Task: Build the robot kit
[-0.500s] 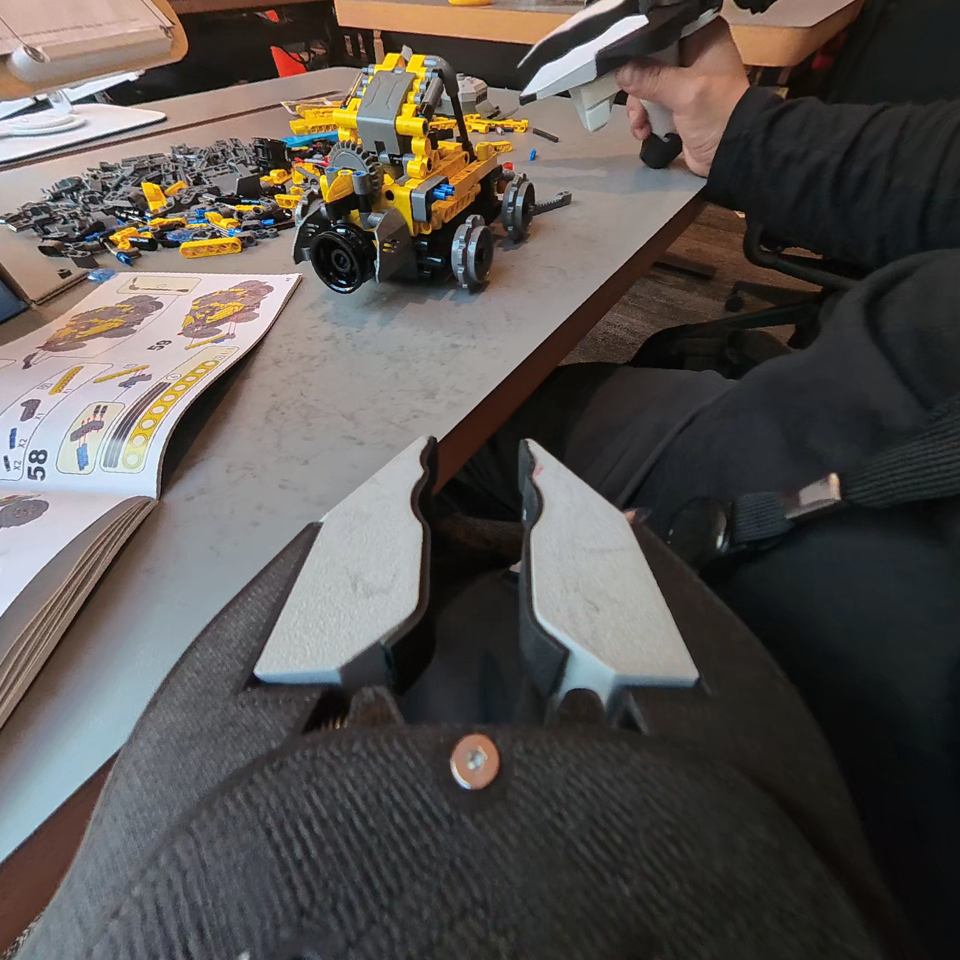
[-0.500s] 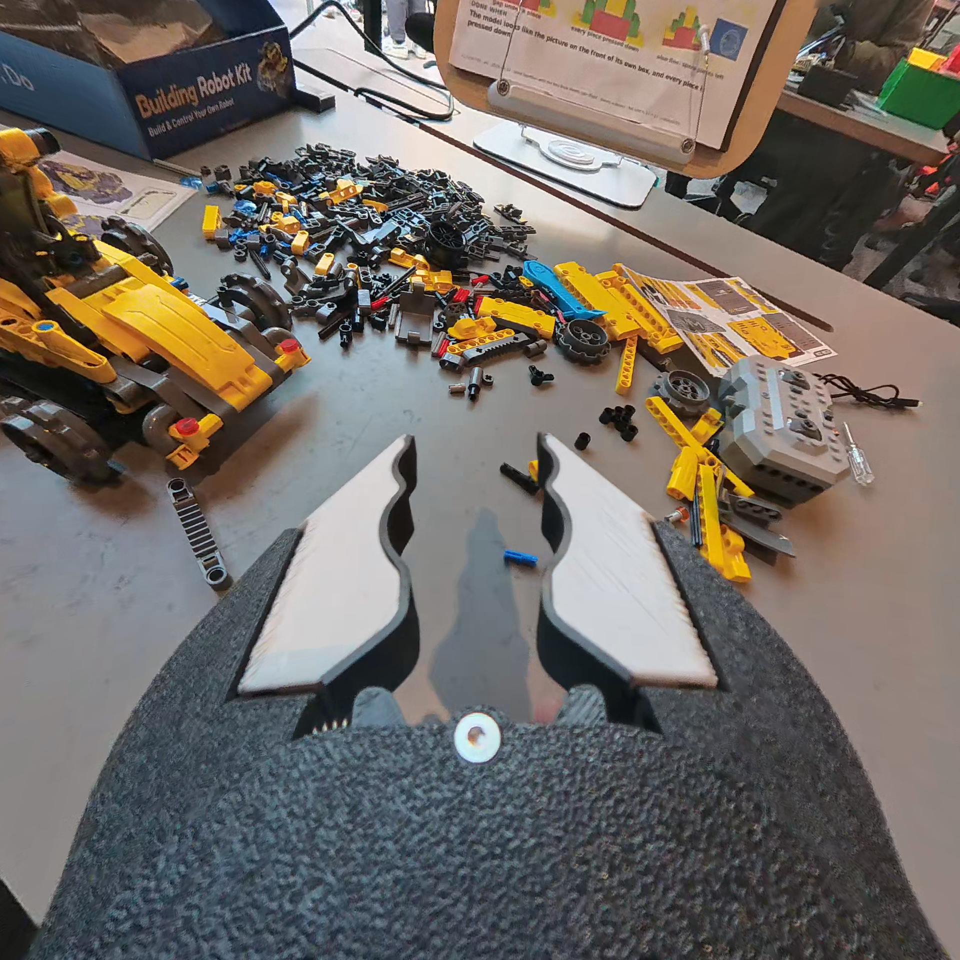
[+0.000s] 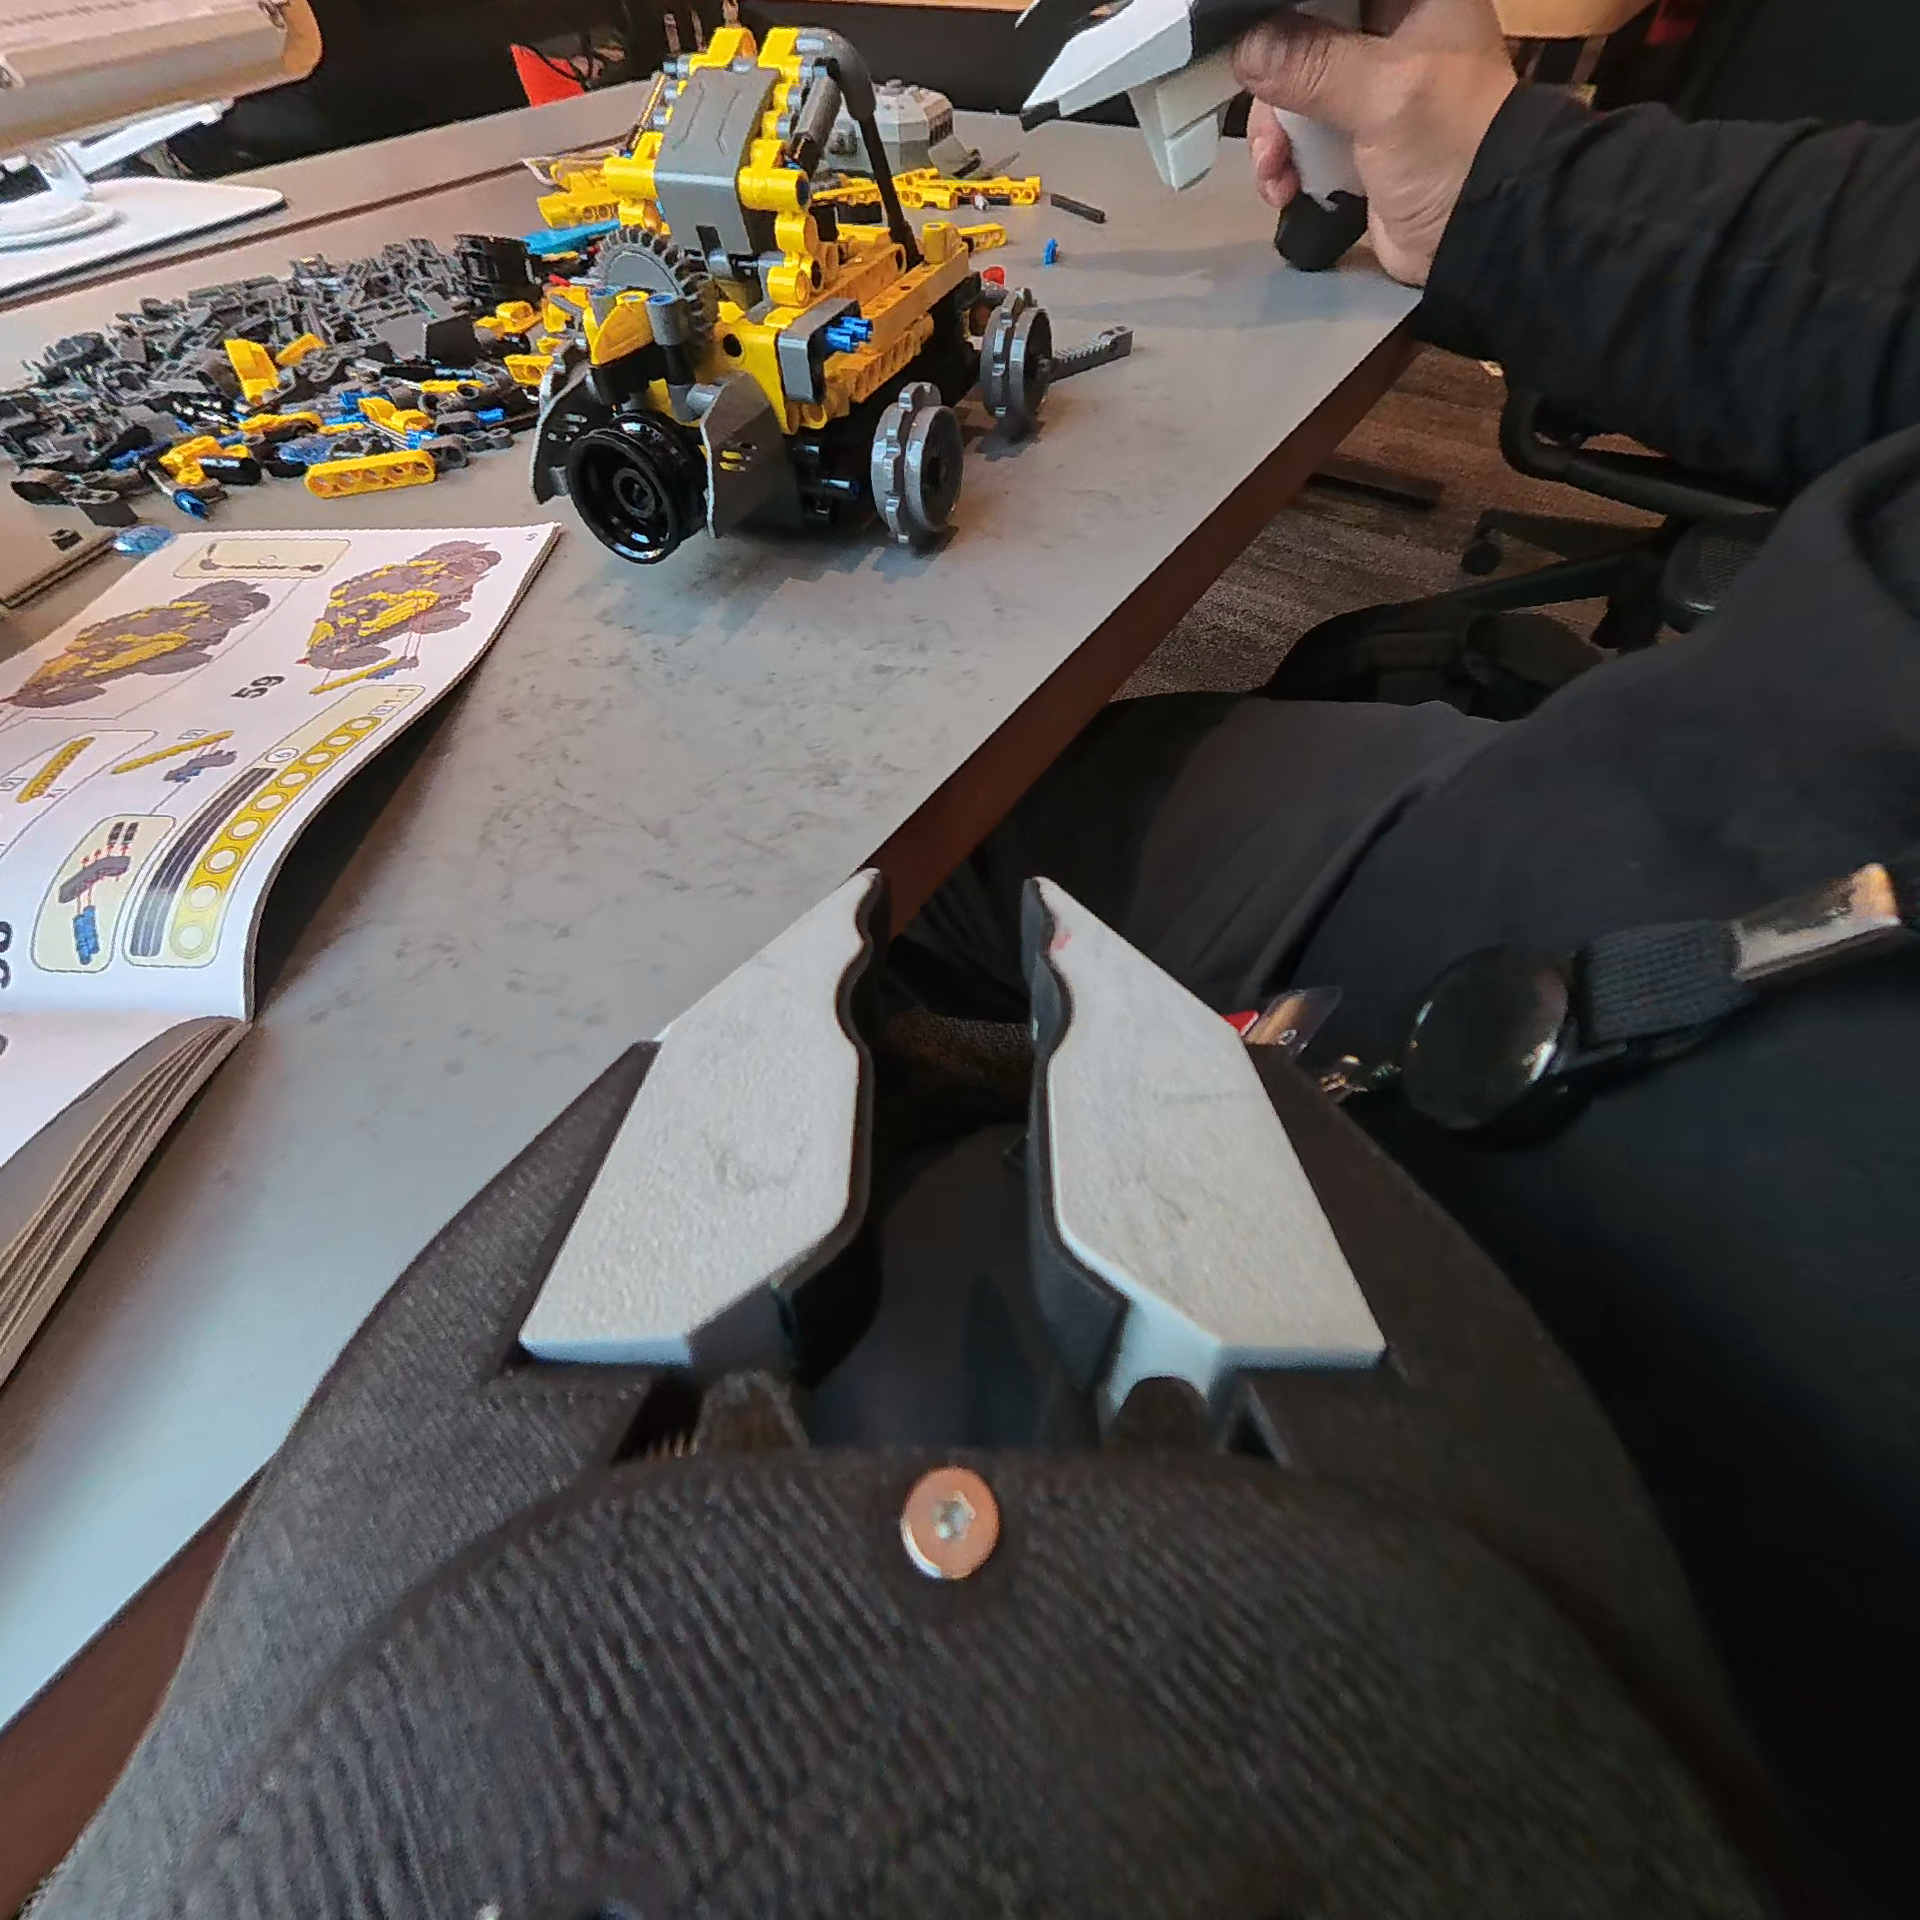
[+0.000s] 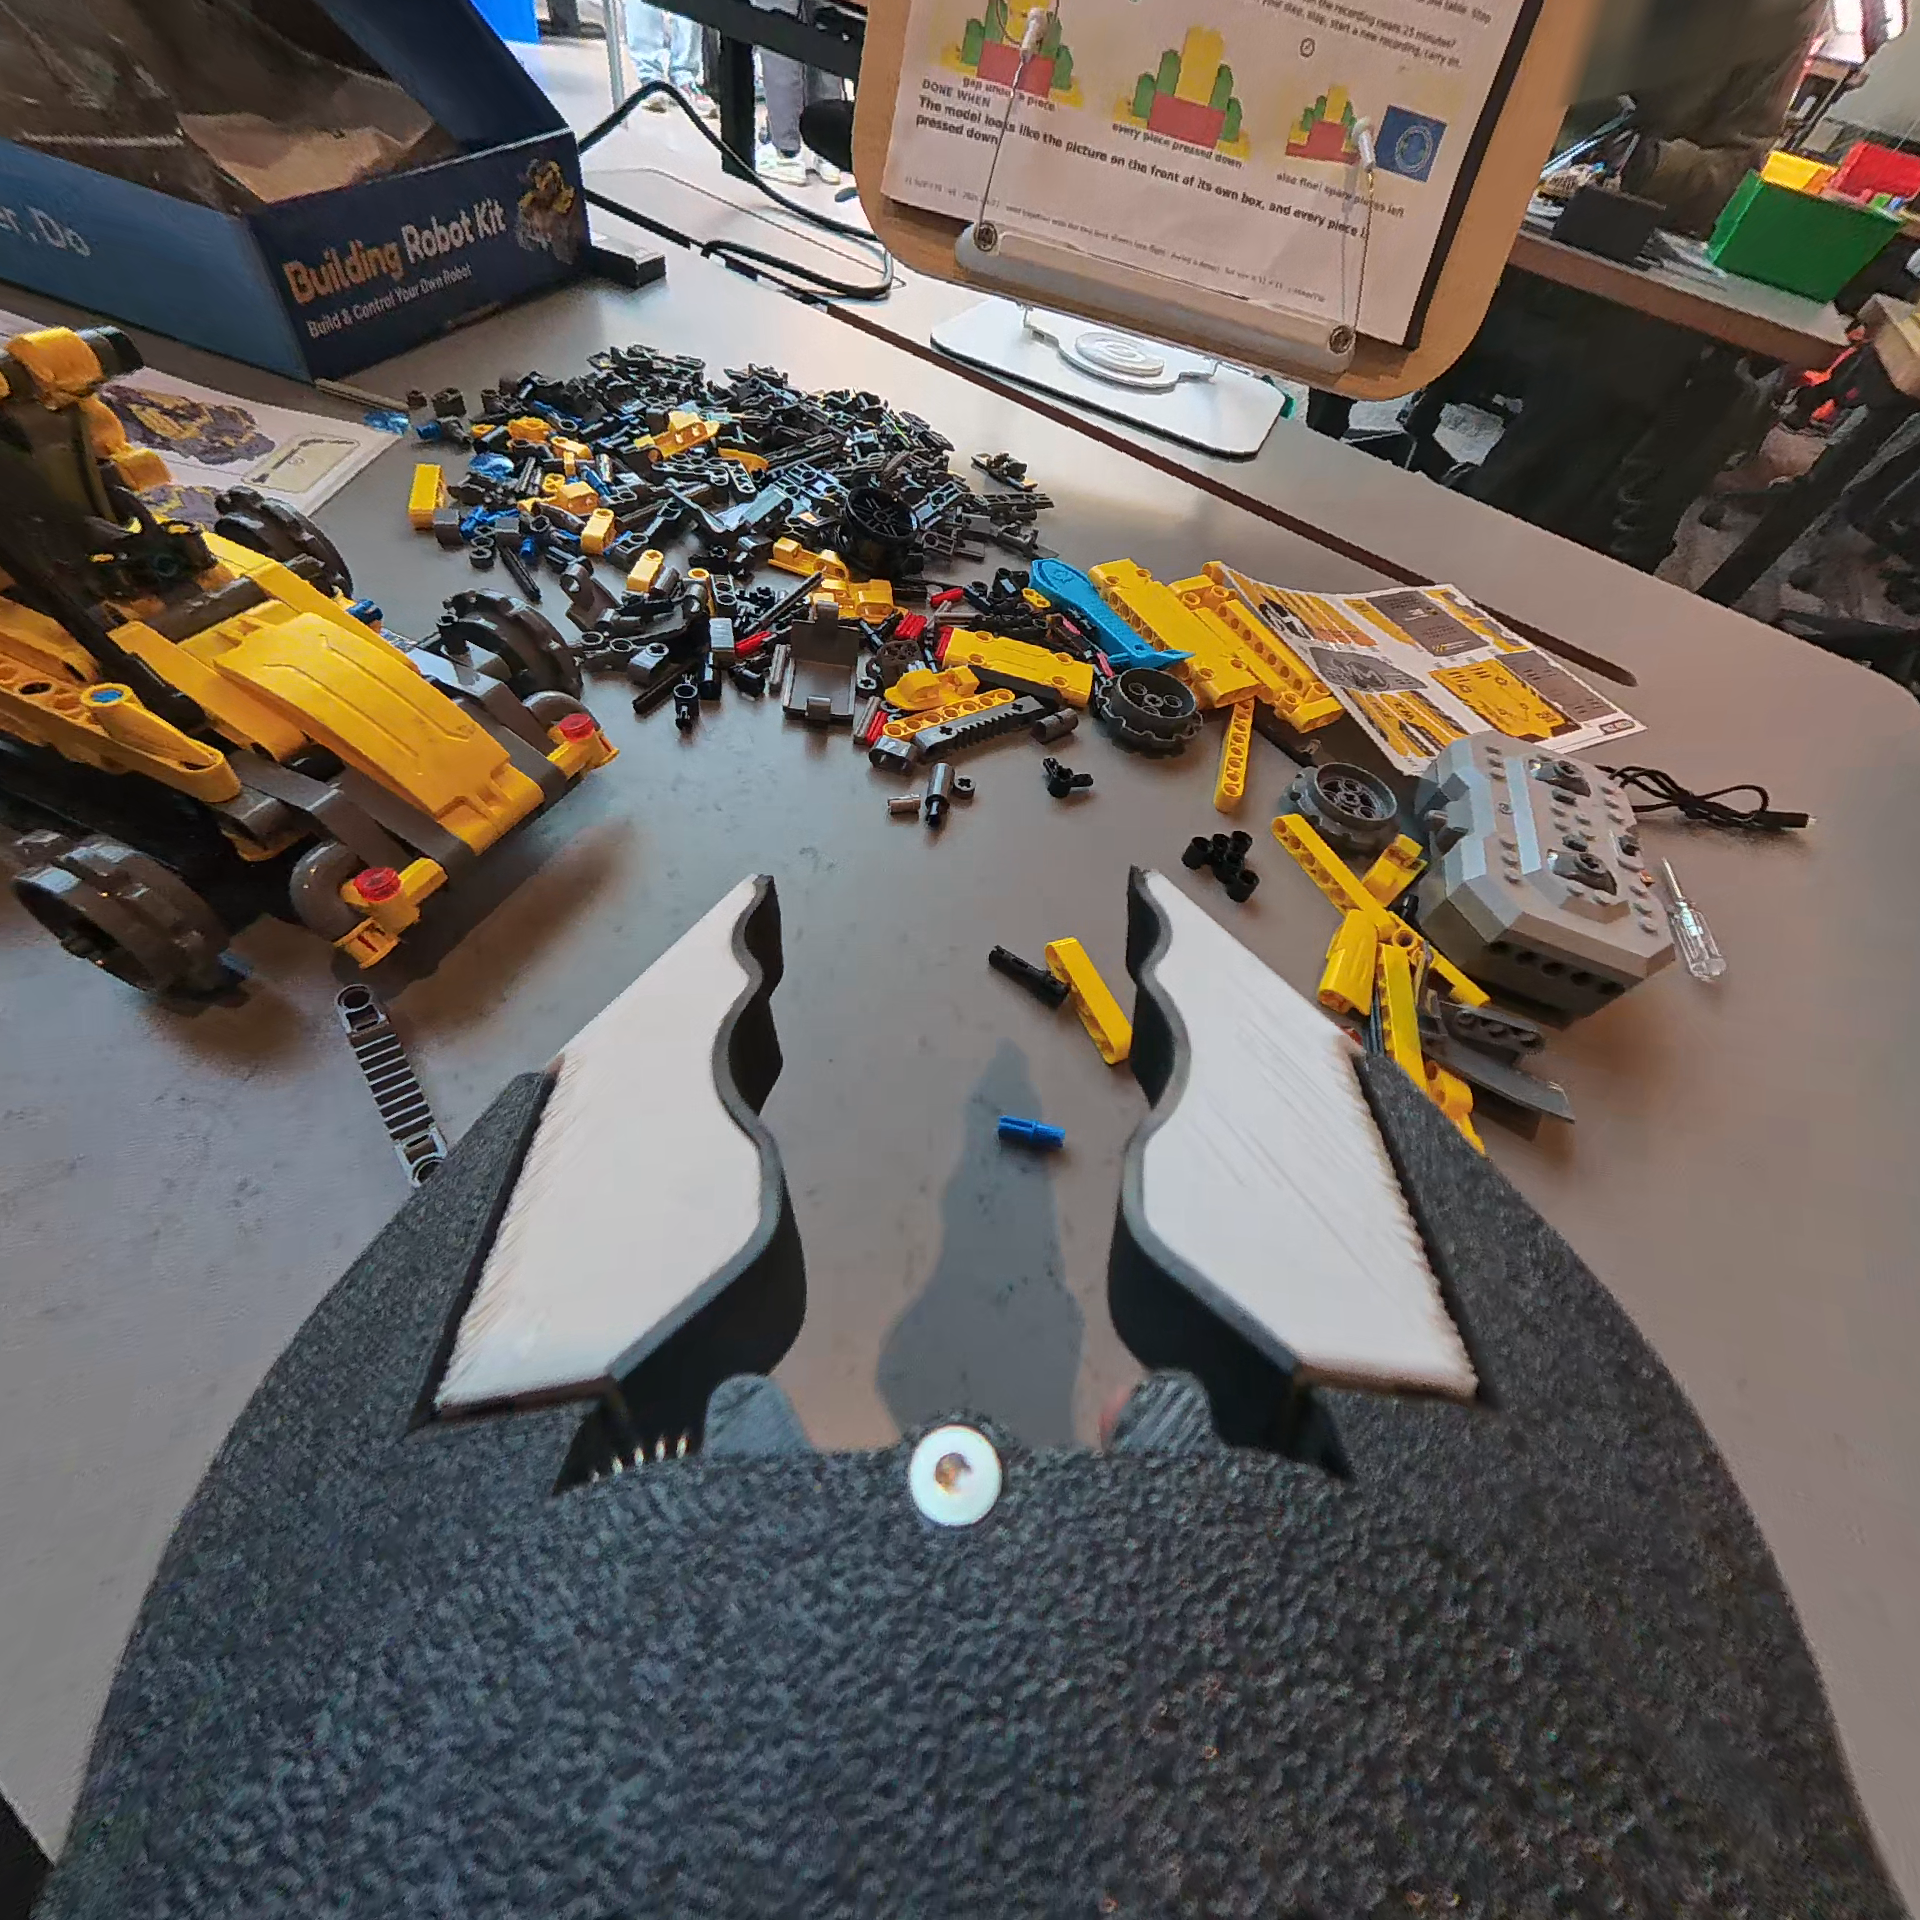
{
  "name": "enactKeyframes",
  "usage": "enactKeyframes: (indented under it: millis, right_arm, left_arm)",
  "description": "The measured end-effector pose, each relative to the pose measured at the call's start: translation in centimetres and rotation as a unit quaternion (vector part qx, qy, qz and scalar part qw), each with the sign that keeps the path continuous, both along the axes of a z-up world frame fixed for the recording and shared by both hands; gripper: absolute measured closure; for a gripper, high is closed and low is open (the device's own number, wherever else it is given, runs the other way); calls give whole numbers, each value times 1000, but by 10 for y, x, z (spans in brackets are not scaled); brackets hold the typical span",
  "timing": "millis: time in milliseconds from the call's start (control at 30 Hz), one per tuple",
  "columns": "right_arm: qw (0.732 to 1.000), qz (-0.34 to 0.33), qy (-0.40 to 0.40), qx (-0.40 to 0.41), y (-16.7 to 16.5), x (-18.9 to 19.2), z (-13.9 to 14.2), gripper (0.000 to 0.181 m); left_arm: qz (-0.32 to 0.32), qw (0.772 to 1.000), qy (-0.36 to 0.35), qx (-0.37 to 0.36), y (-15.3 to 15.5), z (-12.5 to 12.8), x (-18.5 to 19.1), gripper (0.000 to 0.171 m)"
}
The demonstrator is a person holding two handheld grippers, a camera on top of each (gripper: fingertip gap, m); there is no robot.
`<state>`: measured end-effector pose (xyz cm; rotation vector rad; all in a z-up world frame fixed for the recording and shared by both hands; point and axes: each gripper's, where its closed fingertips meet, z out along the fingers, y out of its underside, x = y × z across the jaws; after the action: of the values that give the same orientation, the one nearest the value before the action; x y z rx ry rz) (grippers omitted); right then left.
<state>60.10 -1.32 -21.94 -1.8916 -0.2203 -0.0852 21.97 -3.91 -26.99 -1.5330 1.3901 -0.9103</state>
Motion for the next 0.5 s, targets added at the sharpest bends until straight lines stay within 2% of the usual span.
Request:
enactKeyframes:
  millis: [500]
  right_arm:
    - [1000, 1, 0, -5, 1, 0, -2, 115]
  left_arm:
    - [-12, 1000, 2, -5, -4, -2, 1, 154]
